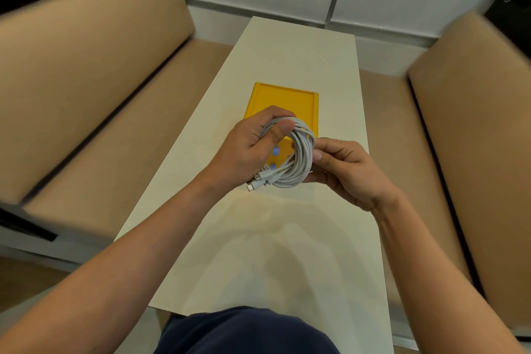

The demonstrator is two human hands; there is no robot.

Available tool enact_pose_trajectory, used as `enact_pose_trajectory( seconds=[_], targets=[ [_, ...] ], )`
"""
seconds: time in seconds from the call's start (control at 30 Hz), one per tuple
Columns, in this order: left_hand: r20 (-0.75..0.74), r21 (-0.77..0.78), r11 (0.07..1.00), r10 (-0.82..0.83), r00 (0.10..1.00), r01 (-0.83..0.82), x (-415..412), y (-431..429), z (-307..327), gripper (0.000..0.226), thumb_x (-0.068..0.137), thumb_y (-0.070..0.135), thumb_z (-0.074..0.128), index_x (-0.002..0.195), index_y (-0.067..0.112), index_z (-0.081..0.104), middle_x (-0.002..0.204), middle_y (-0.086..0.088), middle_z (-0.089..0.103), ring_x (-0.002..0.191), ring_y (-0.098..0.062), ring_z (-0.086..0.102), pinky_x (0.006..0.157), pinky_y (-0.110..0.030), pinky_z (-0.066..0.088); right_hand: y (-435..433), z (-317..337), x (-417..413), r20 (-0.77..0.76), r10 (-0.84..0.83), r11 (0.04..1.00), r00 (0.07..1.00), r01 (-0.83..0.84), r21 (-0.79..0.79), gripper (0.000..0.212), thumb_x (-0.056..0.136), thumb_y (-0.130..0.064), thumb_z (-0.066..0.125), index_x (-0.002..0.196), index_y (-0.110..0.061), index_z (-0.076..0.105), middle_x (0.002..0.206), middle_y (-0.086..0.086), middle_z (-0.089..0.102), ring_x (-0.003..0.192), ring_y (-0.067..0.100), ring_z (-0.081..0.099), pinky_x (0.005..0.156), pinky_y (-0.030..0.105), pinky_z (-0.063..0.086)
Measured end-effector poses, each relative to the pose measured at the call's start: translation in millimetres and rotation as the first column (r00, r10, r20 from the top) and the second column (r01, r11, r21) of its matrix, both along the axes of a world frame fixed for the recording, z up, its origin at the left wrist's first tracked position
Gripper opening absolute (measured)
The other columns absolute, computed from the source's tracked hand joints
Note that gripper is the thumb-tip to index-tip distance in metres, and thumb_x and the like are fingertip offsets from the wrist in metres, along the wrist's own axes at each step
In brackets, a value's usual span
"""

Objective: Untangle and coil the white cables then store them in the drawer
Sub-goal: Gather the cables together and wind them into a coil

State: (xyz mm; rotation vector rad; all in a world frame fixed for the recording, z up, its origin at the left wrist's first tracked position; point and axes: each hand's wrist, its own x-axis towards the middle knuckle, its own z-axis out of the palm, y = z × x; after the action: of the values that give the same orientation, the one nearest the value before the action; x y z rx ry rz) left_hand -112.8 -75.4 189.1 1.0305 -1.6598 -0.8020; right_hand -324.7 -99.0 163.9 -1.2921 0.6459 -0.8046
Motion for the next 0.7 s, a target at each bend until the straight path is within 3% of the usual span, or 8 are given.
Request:
enact_pose_trajectory(
  seconds=[0.17,0.33,0.43,0.5,0.6,0.7],
  targets=[
    [0.015,-0.018,0.999,-0.035,0.999,0.035,-1,1,6,0.016,0.107,0.014,0.049,0.107,0.023,0.063,0.079,0.032,0.064,0.07,0.008,0.059,0.067,-0.007,0.04,0,3,4,-0.037,-0.045,0.996,0.998,0.041,-0.082,0.028,0.091,-0.036,0.071,0.115,-0.021,0.075,0.104,0.01,0.075,0.094,0.027,0.073,0.08,0.04,0.061],
    [0.063,-0.047,0.998,-0.035,0.997,0.038,-3,0,9,0.024,0.107,0.019,0.052,0.127,0.021,0.065,0.083,0.028,0.066,0.069,0.004,0.059,0.068,-0.01,0.042,1,5,-1,-0.098,0.004,0.994,0.995,-0.015,-0.11,0.046,0.09,-0.045,0.075,0.123,-0.013,0.072,0.113,0.029,0.068,0.098,0.036,0.069,0.082,0.044,0.059],
    [0.064,-0.055,0.998,-0.04,0.997,0.044,-3,0,9,0.029,0.108,0.021,0.051,0.135,0.022,0.062,0.079,0.021,0.063,0.063,-0.006,0.053,0.063,-0.02,0.045,2,10,0,-0.152,-0.011,0.992,0.988,-0.009,-0.127,0.044,0.089,-0.049,0.074,0.119,-0.018,0.076,0.111,0.021,0.073,0.099,0.036,0.071,0.084,0.049,0.058],
    [0.073,-0.067,0.996,-0.052,0.996,0.057,-1,-1,9,0.024,0.108,0.019,0.051,0.128,0.021,0.065,0.083,0.022,0.064,0.063,-0.009,0.054,0.063,-0.021,0.045,6,11,3,-0.172,-0.035,0.989,0.984,0.009,-0.148,0.04,0.087,-0.052,0.074,0.116,-0.024,0.078,0.109,0.012,0.077,0.098,0.033,0.073,0.086,0.054,0.059],
    [0.118,-0.099,0.994,-0.021,0.993,0.033,2,-3,10,0.017,0.107,0.019,0.052,0.116,0.021,0.067,0.09,0.014,0.07,0.075,-0.017,0.066,0.068,-0.03,0.051,10,10,5,-0.21,-0.05,0.979,0.976,0.007,-0.203,0.033,0.096,-0.038,0.068,0.124,-0.022,0.074,0.115,0.009,0.076,0.107,0.033,0.072,0.094,0.062,0.056],
    [0.113,-0.099,0.995,0.017,0.993,-0.006,6,-4,10,0.016,0.107,0.015,0.052,0.114,0.016,0.067,0.084,0.026,0.067,0.074,0.002,0.064,0.067,-0.012,0.044,10,16,2,-0.215,-0.015,0.982,0.977,-0.027,-0.189,0.043,0.101,-0.013,0.054,0.144,-0.01,0.056,0.136,0.011,0.067,0.126,0.034,0.063,0.105,0.065,0.047]
  ],
)
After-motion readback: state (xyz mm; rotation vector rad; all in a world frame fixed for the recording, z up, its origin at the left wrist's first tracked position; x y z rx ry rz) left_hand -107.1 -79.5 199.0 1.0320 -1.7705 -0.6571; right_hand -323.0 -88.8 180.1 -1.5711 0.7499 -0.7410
